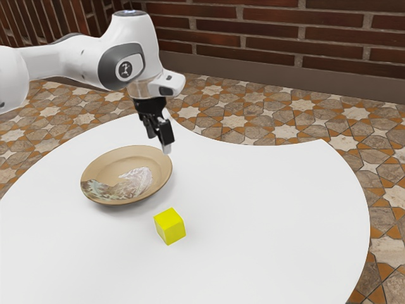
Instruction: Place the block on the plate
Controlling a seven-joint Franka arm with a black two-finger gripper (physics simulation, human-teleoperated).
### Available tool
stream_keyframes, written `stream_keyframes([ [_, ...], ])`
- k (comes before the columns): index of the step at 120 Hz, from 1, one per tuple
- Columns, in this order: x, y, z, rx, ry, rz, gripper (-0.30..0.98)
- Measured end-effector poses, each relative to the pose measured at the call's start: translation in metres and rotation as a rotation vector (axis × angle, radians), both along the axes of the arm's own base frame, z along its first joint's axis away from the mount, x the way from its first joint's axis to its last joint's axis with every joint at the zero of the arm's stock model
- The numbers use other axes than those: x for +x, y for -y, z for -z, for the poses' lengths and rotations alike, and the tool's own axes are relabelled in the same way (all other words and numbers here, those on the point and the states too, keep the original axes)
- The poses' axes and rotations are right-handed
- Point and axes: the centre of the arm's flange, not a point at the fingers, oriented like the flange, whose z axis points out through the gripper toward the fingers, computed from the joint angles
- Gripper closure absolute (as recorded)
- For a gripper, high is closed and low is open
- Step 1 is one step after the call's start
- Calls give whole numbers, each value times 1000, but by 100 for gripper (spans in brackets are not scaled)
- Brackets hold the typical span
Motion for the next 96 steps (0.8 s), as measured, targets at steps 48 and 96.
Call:
stream_keyframes([
  [48, -28, 12, 99, -13, -208, 11, 0],
  [96, -36, 17, 193, -103, -230, -44, 0],
])
